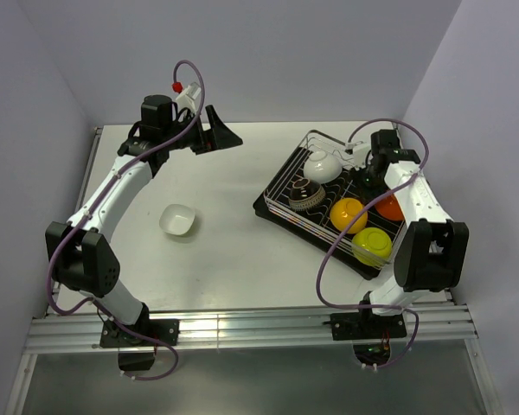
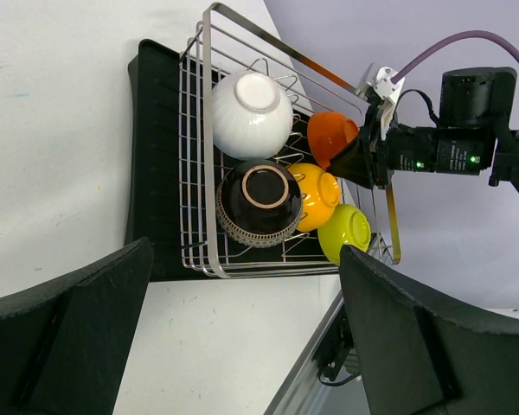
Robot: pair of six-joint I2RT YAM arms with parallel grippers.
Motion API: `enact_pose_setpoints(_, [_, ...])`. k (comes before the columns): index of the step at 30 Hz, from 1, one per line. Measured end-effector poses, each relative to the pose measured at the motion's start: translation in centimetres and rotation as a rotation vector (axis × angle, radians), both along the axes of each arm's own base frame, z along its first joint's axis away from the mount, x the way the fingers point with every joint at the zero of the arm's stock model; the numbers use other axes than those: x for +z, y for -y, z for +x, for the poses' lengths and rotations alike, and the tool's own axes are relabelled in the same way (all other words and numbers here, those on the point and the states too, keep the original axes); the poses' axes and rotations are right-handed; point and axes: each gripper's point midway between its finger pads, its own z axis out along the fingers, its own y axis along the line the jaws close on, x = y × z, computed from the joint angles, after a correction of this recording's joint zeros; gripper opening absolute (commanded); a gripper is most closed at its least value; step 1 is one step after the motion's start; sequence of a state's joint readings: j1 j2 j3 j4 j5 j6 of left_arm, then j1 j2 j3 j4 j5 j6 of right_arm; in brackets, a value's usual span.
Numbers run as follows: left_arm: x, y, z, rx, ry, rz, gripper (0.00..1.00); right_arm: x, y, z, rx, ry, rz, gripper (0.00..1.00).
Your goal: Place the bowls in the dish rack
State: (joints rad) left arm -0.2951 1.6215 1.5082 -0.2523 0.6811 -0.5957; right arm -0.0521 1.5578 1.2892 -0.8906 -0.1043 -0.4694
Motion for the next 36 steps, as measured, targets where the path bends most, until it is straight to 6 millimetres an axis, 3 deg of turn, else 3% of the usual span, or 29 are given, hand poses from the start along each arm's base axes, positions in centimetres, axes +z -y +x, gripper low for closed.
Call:
enact_pose_setpoints(6, [0.0, 0.0, 0.0, 0.001, 0.001, 0.001, 0.95, 1.6, 0.9, 0.6, -0.04, 0.028, -0.004, 0.3])
enact_pose_setpoints(11, [-0.1, 0.0, 0.0, -0.001, 0.007, 0.006, 0.95, 5.8, 4.2, 3.6, -0.141, 0.156, -0.062, 0.3])
enact_pose_setpoints(14, [-0.4, -0.1, 0.1, 0.001, 0.004, 0.01, 0.95, 6.8, 6.1, 5.3, -0.187, 0.191, -0.108, 0.3])
enact_pose_setpoints(21, [-1.5, -0.5, 0.2, 0.006, 0.004, 0.036, 0.95, 2.6, 8.5, 6.4, -0.226, 0.076, -0.173, 0.3])
enact_pose_setpoints(26, [-2.2, -1.4, 0.6, 0.023, 0.023, 0.076, 0.96, 0.4, 9.2, 5.0, -0.225, 0.005, -0.208, 0.29])
enact_pose_setpoints(36, [-5.0, -4.9, 1.8, 0.097, -0.01, 0.148, 0.96, 0.0, 9.0, 4.3, -0.211, 0.023, -0.199, 0.29])
